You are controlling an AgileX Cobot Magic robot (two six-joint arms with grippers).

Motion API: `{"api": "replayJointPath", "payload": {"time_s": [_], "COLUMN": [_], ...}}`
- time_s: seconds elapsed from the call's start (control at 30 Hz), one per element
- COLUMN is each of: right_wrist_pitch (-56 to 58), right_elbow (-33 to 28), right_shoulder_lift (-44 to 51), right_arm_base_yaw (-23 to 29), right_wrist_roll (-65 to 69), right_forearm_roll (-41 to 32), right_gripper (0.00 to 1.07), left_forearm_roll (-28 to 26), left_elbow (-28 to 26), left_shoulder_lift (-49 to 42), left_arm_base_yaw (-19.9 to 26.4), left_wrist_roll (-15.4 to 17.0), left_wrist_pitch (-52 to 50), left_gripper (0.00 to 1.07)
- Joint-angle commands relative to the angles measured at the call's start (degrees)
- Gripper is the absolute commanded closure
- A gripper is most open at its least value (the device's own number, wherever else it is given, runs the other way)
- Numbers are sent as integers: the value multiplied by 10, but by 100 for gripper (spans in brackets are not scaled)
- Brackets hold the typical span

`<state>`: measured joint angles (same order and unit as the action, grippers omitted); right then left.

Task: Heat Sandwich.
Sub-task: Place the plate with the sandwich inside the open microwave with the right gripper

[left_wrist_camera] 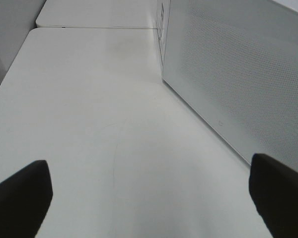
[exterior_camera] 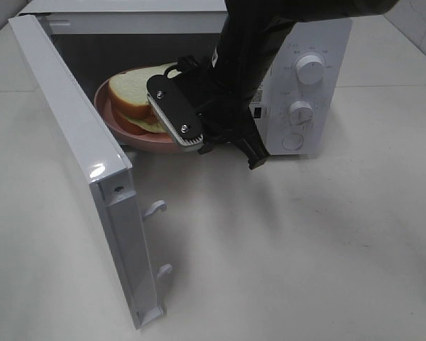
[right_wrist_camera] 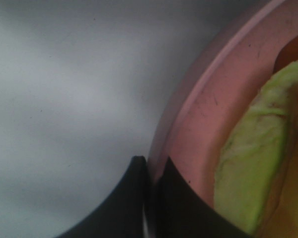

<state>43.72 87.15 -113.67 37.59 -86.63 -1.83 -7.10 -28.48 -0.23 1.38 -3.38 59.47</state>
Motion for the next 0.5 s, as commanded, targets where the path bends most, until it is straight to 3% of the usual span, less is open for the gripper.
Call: {"api": "replayJointPath", "payload": {"time_s": [0.03, 0.5], "right_wrist_pitch": [-1, 58], "right_elbow": [25, 175], "right_shoulder_lift": [-13, -113], "right_arm_base_yaw": [-2, -2], "right_wrist_roll": [15, 80], "right_forearm_roll": [-2, 13], "right_gripper": [107, 107], "left_forearm_roll": [-1, -1], "left_elbow": [1, 1], "left_shoulder_lift": [-17, -17], "left_arm_base_yaw": [2, 2], "left_wrist_roll": [0, 0], "left_wrist_pitch": [-2, -2], "left_gripper": [3, 3]}}
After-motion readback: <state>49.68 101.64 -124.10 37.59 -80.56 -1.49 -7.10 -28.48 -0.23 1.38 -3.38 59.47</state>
